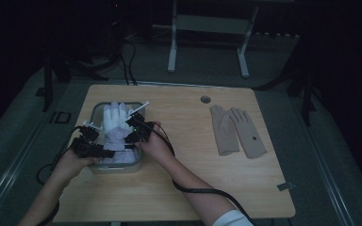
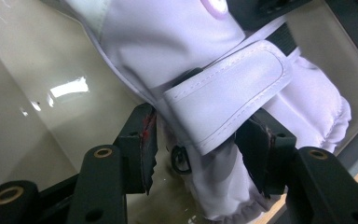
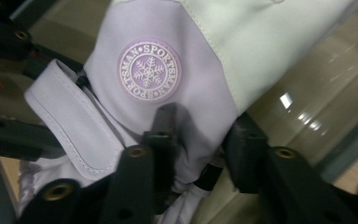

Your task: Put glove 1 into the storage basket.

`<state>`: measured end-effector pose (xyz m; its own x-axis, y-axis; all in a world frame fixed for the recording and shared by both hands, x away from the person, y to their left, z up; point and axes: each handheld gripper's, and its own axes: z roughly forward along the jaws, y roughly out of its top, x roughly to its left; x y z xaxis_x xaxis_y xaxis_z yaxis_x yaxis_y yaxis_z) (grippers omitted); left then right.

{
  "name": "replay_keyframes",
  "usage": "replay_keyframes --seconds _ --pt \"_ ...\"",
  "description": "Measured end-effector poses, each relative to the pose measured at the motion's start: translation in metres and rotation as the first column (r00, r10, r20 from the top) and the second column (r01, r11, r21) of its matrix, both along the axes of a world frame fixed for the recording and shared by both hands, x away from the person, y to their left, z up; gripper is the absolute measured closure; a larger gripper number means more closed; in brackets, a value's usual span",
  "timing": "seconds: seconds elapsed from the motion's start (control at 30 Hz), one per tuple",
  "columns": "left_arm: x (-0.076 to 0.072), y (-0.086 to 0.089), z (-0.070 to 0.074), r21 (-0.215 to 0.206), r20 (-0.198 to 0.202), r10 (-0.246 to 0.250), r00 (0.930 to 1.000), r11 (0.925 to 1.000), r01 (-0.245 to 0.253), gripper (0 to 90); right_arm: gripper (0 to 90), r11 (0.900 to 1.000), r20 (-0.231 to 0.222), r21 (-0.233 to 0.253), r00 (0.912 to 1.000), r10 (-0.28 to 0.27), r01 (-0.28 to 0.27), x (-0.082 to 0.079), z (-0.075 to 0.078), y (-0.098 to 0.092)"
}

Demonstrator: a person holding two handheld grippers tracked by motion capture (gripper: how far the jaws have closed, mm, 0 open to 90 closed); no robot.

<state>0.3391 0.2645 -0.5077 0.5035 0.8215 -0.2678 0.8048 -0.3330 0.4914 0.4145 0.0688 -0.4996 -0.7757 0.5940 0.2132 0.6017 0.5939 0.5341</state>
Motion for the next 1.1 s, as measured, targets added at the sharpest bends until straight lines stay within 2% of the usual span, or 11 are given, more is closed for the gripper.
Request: replay_keyframes --seconds 0.1,0.2,0.37,0.43,0.5,0.57,0.63,0.83,0.93,1.03,1.1 --pt "-0.001 -0.001 -0.001 0.01 -0.003 0.004 1.0 0.9999 -0.004 49.7 50.0 0.999 0.024 0.033 0.9997 0.009 -0.01 0.002 0.008 -0.006" --pt "-0.002 0.0 0.001 -0.016 0.006 0.022 0.9998 0.9996 -0.021 49.6 42.4 0.996 0.021 0.085 0.9997 0.01 -0.012 0.004 0.016 -0.016" --pt "-0.011 0.0 0.012 -0.05 0.068 0.058 0.996 0.9973 -0.055 47.5 26.5 0.992 0.056 0.122 0.9984 0.009 -0.016 0.005 0.026 -0.027" --pt "-0.015 -0.003 0.017 -0.041 0.093 0.075 0.9929 0.9966 -0.071 47.1 20.8 0.992 0.058 0.121 0.9976 0.039 -0.046 0.004 0.029 -0.032" --pt "-0.018 -0.006 0.022 -0.049 0.123 0.087 0.9886 0.9954 -0.082 45.6 21.3 0.991 0.057 0.127 0.9976 0.04 -0.047 0.003 0.032 -0.036" --pt "-0.021 -0.008 0.028 -0.036 0.155 0.107 0.9821 0.994 -0.103 44.4 20.4 0.99 0.074 0.123 0.9956 0.057 -0.066 0.002 0.033 -0.04" --pt "-0.024 -0.011 0.031 -0.061 0.18 0.111 0.9773 0.993 -0.102 43.7 21.4 0.989 0.069 0.127 0.9956 0.064 -0.072 0.001 0.034 -0.044" --pt "-0.029 -0.034 0.032 -0.129 0.215 0.083 0.9731 0.9901 -0.056 40.0 21.6 0.988 0.091 0.128 0.993 0.076 -0.087 -0.003 0.035 -0.063" --pt "-0.029 -0.047 0.031 -0.151 0.219 0.043 0.9748 0.9884 -0.01 36.1 19.5 0.989 0.095 0.123 0.9926 0.075 -0.087 -0.004 0.035 -0.076" --pt "-0.032 -0.061 0.033 -0.163 0.236 0.033 0.9711 0.9867 0.006 35.9 18.7 0.989 0.098 0.12 0.9923 0.075 -0.087 -0.005 0.037 -0.088" --pt "-0.034 -0.07 0.035 -0.176 0.257 0.027 0.9661 0.9842 0.019 35.9 18.7 0.988 0.102 0.126 0.9921 0.072 -0.085 -0.006 0.039 -0.097"
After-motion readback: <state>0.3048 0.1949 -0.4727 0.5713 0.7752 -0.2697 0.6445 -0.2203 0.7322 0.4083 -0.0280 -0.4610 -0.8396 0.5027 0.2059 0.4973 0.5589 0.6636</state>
